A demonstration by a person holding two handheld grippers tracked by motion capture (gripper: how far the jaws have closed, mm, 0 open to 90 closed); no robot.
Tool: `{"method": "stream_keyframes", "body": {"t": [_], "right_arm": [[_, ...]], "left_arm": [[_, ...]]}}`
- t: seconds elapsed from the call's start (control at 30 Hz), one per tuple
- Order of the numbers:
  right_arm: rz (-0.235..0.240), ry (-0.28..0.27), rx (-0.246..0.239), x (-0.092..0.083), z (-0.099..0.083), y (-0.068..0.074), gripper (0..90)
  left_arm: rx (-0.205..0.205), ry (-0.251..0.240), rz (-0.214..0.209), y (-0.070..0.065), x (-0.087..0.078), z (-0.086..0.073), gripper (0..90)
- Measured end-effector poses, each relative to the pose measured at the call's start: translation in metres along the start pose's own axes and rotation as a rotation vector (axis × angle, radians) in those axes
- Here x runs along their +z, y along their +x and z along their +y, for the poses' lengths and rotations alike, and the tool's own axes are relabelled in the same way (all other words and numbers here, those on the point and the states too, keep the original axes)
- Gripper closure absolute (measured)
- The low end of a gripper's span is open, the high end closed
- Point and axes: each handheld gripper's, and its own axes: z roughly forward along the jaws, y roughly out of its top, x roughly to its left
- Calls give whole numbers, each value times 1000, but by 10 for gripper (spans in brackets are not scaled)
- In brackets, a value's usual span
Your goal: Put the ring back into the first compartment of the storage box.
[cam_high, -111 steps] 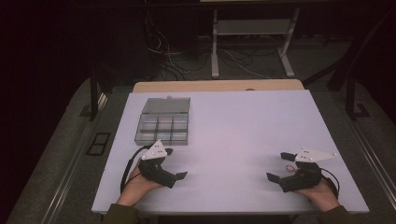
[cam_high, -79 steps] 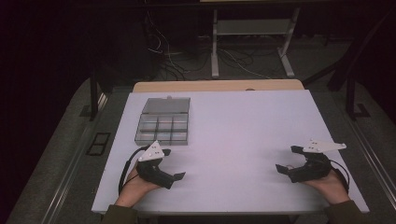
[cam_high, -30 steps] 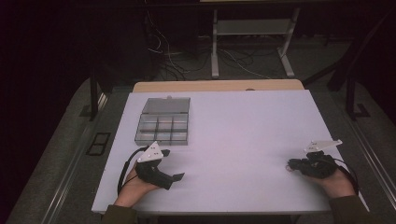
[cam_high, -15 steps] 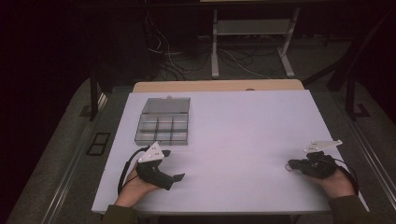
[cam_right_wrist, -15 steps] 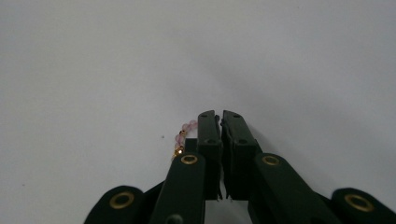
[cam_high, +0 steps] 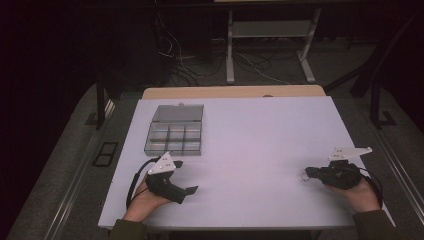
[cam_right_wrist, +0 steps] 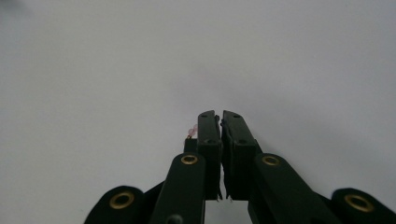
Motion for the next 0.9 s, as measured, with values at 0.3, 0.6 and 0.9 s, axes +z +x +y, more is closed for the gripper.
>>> {"method": "stream_keyframes", "body": {"t": [0.3,0.6,0.9], "right_arm": [[57,-44,-27,8,20,10,858],[90,-54,-59,19,36,22,858],[137,-48,-99,36,52,37,858]], "left_arm": [[1,-4,3,0,-1,0,0],[-1,-4,2,0,0,0,0],[-2,-5,1,0,1,0,0]]}}
